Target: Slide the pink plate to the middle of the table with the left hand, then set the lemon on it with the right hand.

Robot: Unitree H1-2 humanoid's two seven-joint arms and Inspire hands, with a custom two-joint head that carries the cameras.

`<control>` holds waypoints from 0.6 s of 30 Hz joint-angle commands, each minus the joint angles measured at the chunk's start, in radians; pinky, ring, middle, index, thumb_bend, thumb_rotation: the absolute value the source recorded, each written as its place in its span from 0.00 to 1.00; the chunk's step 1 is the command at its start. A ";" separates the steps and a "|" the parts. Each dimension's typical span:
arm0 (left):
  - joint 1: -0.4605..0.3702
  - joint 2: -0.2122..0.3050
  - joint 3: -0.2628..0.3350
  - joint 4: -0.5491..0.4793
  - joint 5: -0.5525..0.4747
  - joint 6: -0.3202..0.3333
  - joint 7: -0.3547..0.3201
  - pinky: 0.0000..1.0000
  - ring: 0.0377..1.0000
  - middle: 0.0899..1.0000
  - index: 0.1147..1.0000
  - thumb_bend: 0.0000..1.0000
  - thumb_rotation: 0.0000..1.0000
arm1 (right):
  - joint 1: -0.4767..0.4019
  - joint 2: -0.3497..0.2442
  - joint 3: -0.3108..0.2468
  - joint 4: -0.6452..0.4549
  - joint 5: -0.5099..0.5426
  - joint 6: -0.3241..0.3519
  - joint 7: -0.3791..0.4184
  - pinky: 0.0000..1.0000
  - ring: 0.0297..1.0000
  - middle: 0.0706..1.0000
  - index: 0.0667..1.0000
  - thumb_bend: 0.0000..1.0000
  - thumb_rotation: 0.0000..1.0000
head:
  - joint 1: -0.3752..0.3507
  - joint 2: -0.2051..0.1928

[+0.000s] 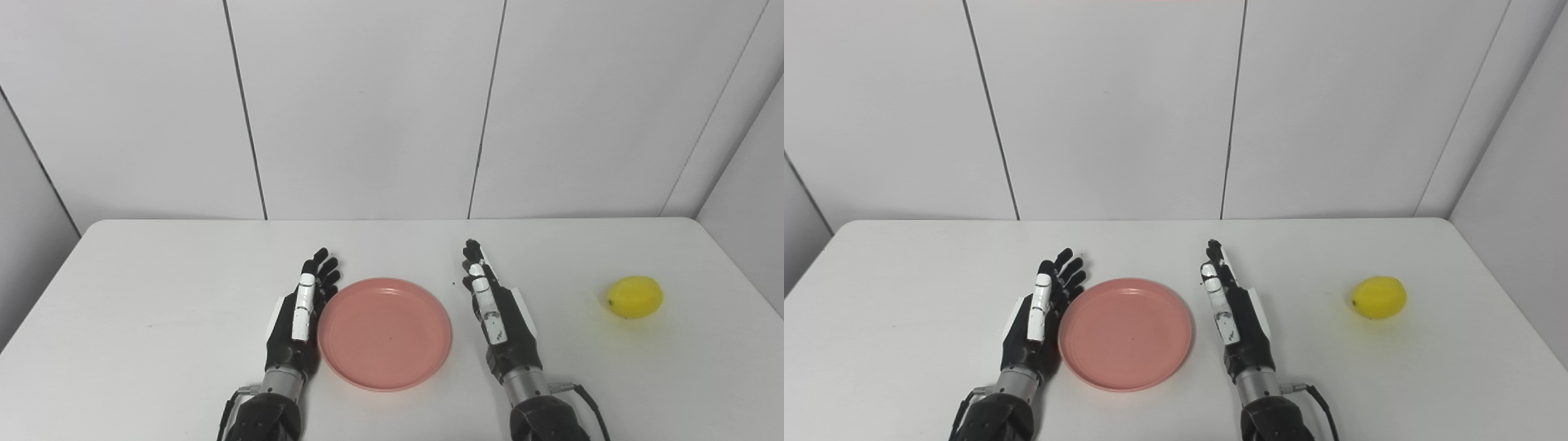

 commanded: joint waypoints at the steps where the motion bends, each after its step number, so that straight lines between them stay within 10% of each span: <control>1: -0.015 -0.005 -0.009 0.001 0.011 -0.026 -0.014 0.97 0.94 0.93 0.92 0.57 1.00 | -0.028 0.001 -0.004 -0.038 0.002 0.004 -0.001 1.00 1.00 0.98 0.97 0.73 1.00 | 0.001 -0.001; 18: -0.024 0.069 -0.055 0.058 0.146 -0.119 -0.009 0.95 0.92 0.92 0.91 0.56 1.00 | -0.039 -0.064 -0.082 -0.120 -0.160 -0.073 -0.130 1.00 1.00 0.98 0.97 0.72 0.89 | -0.044 -0.014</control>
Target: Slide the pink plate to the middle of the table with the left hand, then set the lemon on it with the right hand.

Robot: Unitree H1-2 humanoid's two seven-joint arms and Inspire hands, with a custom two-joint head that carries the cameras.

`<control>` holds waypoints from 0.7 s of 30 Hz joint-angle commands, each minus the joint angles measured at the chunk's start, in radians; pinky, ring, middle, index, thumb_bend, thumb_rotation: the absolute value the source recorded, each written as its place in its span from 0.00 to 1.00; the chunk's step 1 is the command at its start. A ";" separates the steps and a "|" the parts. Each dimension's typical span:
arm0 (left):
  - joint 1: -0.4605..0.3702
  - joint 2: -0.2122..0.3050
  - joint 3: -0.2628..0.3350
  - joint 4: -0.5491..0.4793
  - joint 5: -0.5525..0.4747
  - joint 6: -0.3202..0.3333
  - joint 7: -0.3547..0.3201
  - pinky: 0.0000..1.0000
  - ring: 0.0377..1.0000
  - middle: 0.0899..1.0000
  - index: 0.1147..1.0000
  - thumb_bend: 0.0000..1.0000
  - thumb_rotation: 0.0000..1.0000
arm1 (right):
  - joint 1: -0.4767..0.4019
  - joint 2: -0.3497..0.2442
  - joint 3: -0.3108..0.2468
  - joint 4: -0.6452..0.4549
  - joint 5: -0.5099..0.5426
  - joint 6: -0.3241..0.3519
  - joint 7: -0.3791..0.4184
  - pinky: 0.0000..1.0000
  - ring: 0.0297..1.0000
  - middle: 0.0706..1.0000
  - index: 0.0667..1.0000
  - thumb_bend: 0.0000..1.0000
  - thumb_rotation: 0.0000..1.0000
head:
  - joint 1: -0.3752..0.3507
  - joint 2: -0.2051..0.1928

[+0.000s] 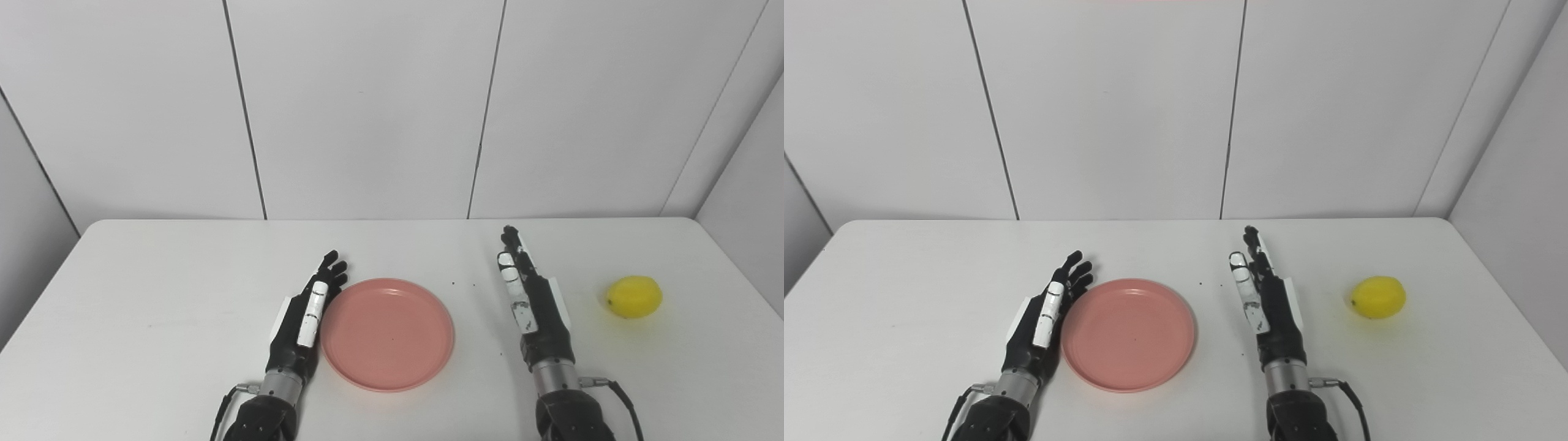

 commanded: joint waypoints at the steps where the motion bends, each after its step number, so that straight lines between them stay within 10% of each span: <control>1: -0.016 0.011 -0.003 0.012 0.026 -0.046 0.004 0.95 0.92 0.92 0.91 0.55 1.00 | -0.035 -0.025 -0.007 -0.050 -0.062 -0.049 -0.034 1.00 1.00 0.98 0.98 0.70 0.89 | 0.001 0.001; 12: -0.019 0.026 0.018 0.033 0.022 -0.076 -0.011 0.95 0.93 0.93 0.93 0.55 1.00 | -0.033 -0.056 -0.054 -0.097 -0.255 0.023 -0.145 0.93 0.95 0.94 0.96 0.70 0.52 | -0.049 -0.005; 21: -0.022 0.034 0.018 0.034 0.020 -0.074 -0.015 0.94 0.93 0.93 0.93 0.56 1.00 | -0.044 -0.101 -0.071 -0.080 -0.436 0.086 -0.194 0.86 0.93 0.95 0.95 0.76 0.45 | -0.066 0.004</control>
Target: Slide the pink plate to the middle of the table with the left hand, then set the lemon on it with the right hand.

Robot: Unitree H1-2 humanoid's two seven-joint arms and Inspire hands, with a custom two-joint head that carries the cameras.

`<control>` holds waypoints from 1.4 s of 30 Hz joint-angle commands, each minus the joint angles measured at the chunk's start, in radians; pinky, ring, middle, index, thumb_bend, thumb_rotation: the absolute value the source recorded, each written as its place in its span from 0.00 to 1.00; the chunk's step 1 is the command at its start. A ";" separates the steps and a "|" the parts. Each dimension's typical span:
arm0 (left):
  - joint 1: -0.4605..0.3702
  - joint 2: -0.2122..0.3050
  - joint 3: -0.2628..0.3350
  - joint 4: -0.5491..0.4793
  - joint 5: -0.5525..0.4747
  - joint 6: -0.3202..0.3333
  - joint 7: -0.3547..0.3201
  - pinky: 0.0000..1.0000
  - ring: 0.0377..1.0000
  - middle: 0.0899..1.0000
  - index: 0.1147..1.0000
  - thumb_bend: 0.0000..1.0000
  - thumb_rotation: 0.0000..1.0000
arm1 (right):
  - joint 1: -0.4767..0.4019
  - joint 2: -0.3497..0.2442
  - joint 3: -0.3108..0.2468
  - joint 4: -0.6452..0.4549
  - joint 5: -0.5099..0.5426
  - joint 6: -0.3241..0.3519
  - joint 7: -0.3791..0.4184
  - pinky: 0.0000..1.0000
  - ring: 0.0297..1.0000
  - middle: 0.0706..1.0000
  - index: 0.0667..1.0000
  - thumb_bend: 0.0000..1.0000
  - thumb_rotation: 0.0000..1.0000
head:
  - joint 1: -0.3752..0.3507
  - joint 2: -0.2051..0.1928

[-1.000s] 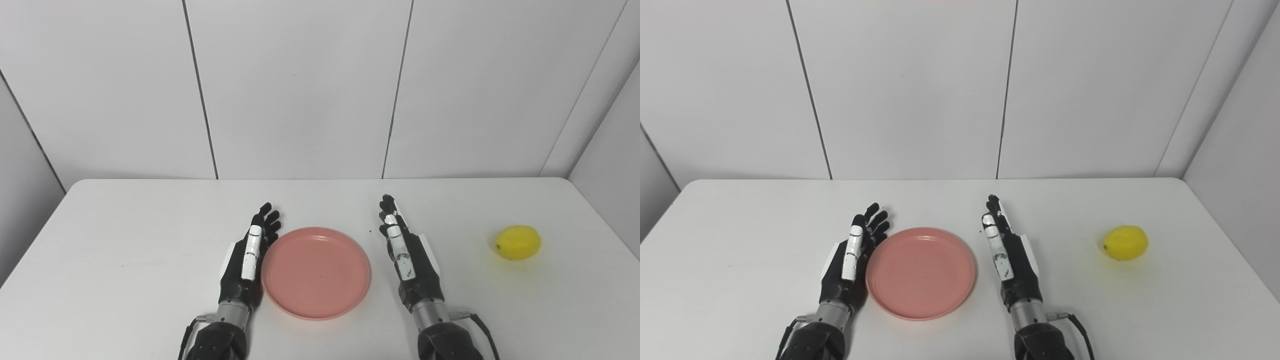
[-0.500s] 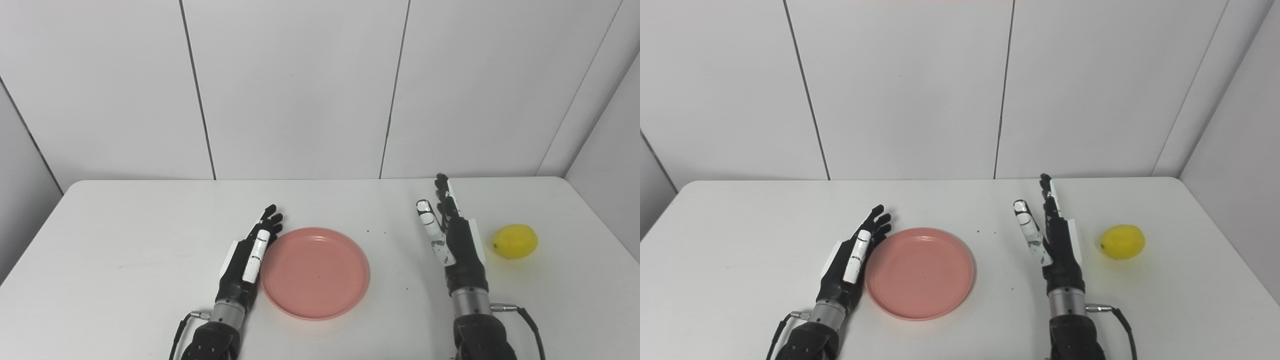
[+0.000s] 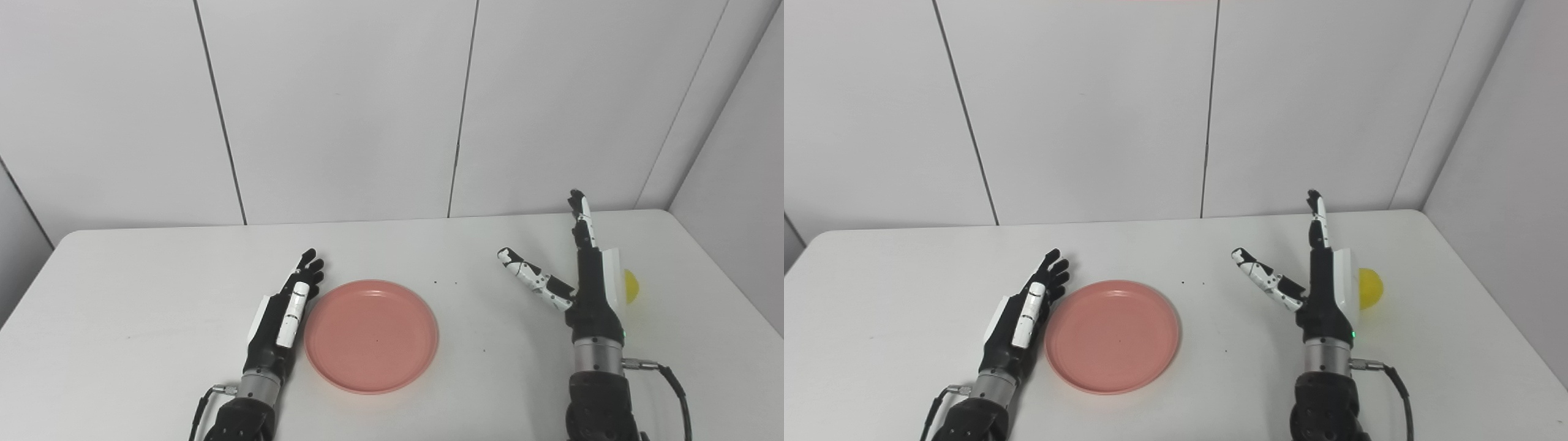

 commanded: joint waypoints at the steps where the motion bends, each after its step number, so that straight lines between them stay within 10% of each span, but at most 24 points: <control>1: -0.003 0.017 0.007 0.007 -0.006 -0.038 -0.014 0.94 0.93 0.93 0.93 0.56 1.00 | -0.039 -0.017 -0.013 -0.017 -0.048 0.027 -0.034 0.85 0.93 0.95 0.95 0.77 0.44 | -0.005 -0.005; 25: -0.005 0.023 0.032 0.012 -0.026 -0.038 -0.039 0.93 0.93 0.93 0.92 0.53 1.00 | -0.096 -0.096 -0.020 0.102 -0.224 0.299 -0.057 0.94 0.95 0.95 0.97 0.82 0.33 | -0.054 -0.009; 42: -0.011 0.045 0.054 0.021 -0.075 -0.052 -0.082 0.94 0.94 0.93 0.93 0.54 1.00 | -0.131 -0.101 0.019 0.260 -0.187 0.331 -0.065 0.93 0.93 0.94 0.96 0.78 0.22 | -0.152 -0.008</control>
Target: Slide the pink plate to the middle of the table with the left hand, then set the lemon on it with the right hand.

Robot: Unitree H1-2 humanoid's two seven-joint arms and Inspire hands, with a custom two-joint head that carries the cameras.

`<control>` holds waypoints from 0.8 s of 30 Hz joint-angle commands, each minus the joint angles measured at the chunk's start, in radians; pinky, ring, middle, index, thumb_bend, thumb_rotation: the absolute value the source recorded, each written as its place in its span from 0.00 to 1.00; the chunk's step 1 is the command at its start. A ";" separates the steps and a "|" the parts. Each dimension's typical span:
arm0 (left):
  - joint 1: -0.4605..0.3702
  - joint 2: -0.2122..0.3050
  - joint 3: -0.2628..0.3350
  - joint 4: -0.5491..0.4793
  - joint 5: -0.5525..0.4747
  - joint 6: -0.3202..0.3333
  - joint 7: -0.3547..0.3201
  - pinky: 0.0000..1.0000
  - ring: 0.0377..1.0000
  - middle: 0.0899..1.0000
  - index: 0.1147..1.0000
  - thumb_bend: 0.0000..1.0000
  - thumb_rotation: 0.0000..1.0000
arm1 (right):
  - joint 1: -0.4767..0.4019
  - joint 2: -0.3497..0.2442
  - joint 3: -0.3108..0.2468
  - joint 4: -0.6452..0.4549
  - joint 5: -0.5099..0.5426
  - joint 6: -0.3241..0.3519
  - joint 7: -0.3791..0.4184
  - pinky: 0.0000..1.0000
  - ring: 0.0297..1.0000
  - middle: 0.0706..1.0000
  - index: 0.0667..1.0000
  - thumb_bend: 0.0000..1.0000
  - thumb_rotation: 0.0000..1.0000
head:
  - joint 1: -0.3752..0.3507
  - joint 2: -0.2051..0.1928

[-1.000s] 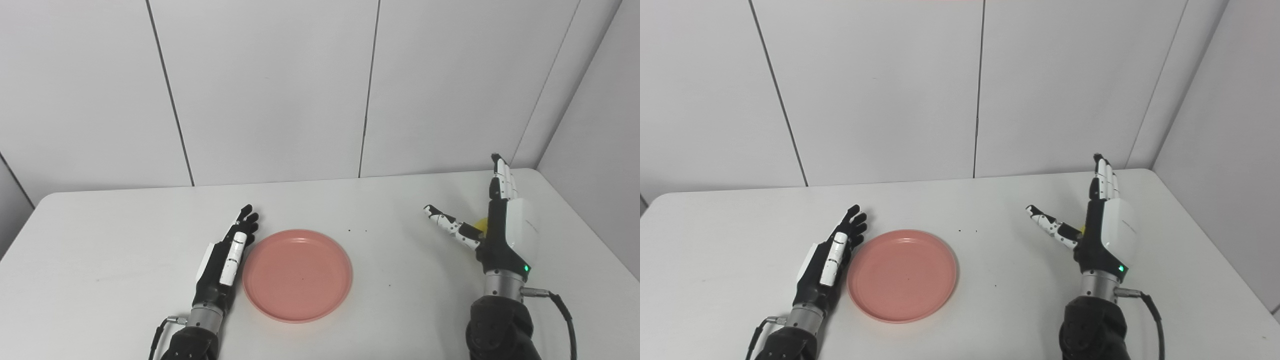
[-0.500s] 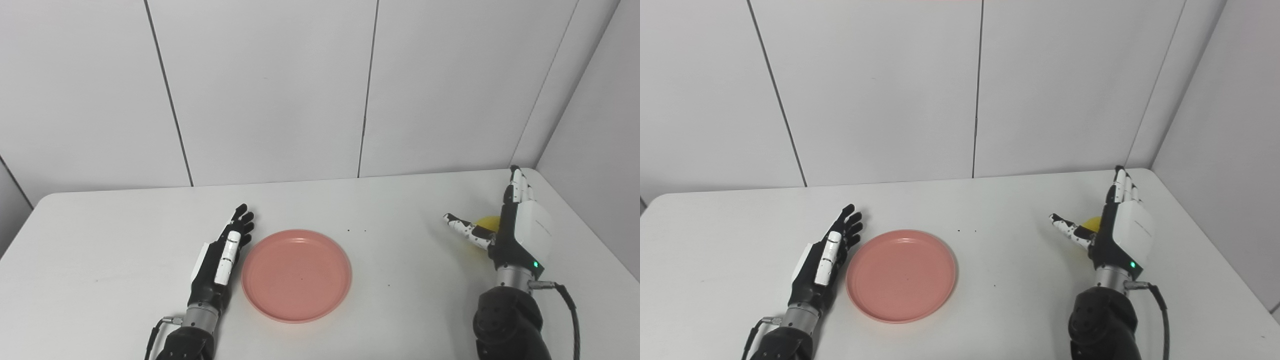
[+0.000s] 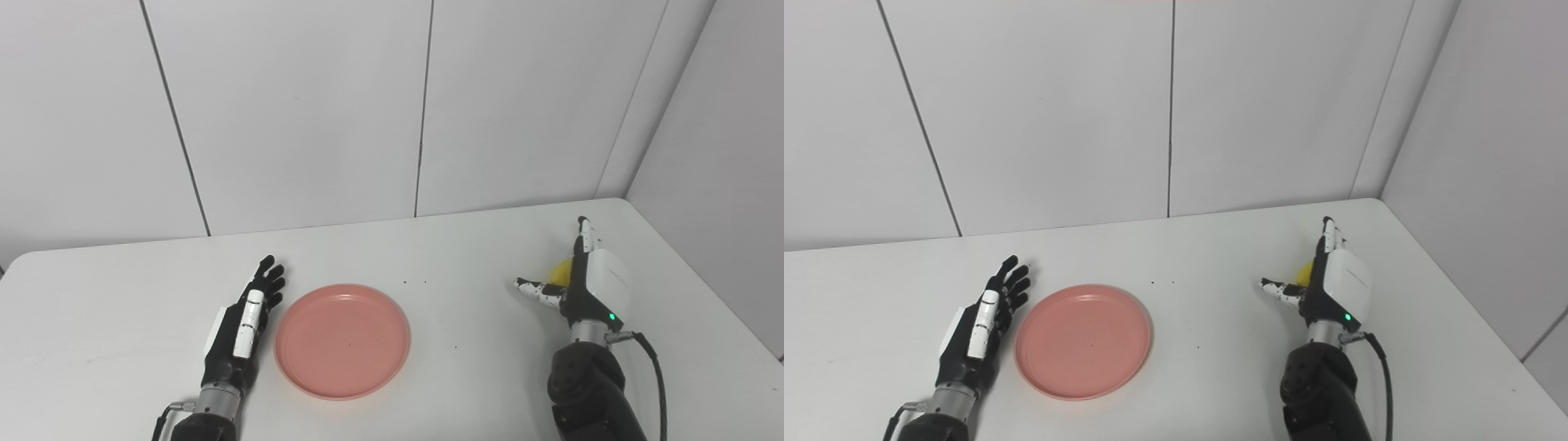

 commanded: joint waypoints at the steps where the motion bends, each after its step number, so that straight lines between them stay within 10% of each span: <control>1: -0.011 0.022 0.011 0.027 -0.013 -0.057 -0.015 0.94 0.94 0.93 0.93 0.55 1.00 | -0.046 -0.015 0.009 0.008 -0.001 -0.002 -0.024 0.94 0.94 0.94 0.96 0.78 0.23 | -0.032 -0.006; 24: -0.032 0.034 0.027 0.074 -0.068 -0.079 -0.055 0.98 0.95 0.94 0.93 0.57 1.00 | -0.082 -0.046 0.023 0.080 0.070 0.002 -0.019 0.95 0.95 0.95 0.97 0.71 0.17 | -0.065 -0.002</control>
